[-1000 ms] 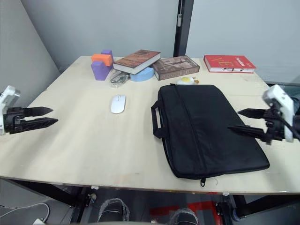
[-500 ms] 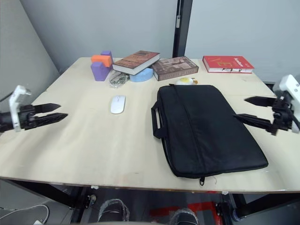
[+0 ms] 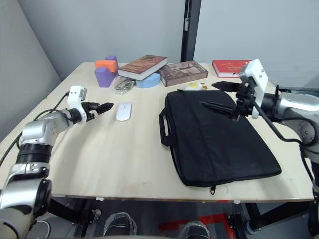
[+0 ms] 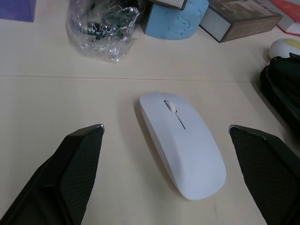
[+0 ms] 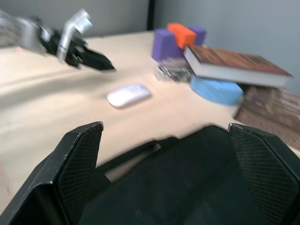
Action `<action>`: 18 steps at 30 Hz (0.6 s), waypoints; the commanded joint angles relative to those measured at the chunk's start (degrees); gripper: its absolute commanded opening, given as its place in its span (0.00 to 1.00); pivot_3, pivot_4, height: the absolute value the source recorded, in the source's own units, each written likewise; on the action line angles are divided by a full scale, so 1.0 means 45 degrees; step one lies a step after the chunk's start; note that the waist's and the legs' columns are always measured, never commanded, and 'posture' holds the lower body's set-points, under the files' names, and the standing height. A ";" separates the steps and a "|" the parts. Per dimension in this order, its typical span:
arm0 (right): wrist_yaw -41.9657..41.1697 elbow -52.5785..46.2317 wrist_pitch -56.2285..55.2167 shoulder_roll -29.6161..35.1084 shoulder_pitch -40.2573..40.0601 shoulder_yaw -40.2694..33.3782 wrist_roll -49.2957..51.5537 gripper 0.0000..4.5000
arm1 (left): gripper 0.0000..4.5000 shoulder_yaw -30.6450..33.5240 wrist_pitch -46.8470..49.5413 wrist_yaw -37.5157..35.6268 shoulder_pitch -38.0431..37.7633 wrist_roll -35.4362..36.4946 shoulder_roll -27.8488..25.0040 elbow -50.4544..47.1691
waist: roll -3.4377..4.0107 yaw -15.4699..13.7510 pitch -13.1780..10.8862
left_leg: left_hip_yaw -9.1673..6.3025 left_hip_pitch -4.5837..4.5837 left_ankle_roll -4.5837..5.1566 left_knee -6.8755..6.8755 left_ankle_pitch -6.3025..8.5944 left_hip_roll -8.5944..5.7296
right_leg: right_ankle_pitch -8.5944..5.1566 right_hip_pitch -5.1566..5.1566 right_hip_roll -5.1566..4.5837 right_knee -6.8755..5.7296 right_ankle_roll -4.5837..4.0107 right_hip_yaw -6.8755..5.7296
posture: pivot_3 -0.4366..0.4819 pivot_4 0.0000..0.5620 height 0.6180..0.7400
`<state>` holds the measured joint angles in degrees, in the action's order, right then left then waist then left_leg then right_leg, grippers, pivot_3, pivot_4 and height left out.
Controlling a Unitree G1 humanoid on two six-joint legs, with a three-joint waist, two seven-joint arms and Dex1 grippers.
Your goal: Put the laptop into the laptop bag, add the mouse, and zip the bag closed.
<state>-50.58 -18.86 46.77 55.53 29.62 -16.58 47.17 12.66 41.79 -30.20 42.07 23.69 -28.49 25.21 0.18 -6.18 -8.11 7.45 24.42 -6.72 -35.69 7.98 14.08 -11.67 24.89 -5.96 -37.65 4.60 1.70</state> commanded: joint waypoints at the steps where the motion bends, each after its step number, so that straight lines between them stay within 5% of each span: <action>1: 0.0148 -0.0356 0.0115 0.0001 0.0324 -0.0029 0.0203 1.00 | 1.00 -0.0217 -0.0231 0.0644 0.0450 -0.0406 0.0413 0.0025 | -0.0002 -0.0008 0.0001 | -0.0002 0.0005 0.0000 -0.0001 0.0000 0.0000 | 0.0000 -0.0001 0.0000 0.0004 -0.0001 -0.0001 | 0.48 0.27 0.87; 18: 0.0513 -0.0996 0.0005 -0.0086 -0.0443 -0.0339 0.0340 1.00 | 1.00 -0.1679 -0.1673 0.3005 0.2067 -0.2636 0.2835 0.2668 | -0.0004 -0.0181 0.0000 | -0.0013 0.0020 0.0002 0.0001 -0.0001 -0.0004 | 0.0002 0.0001 -0.0001 0.0020 0.0001 -0.0008 | 0.48 0.27 0.87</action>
<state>-48.74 -21.43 47.44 55.19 27.39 -15.47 47.91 5.50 36.37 -17.22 49.49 13.09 -15.87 36.36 0.16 -7.00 -8.11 7.39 24.51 -6.72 -35.68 7.98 14.06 -11.66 24.90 -5.97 -37.55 4.60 1.67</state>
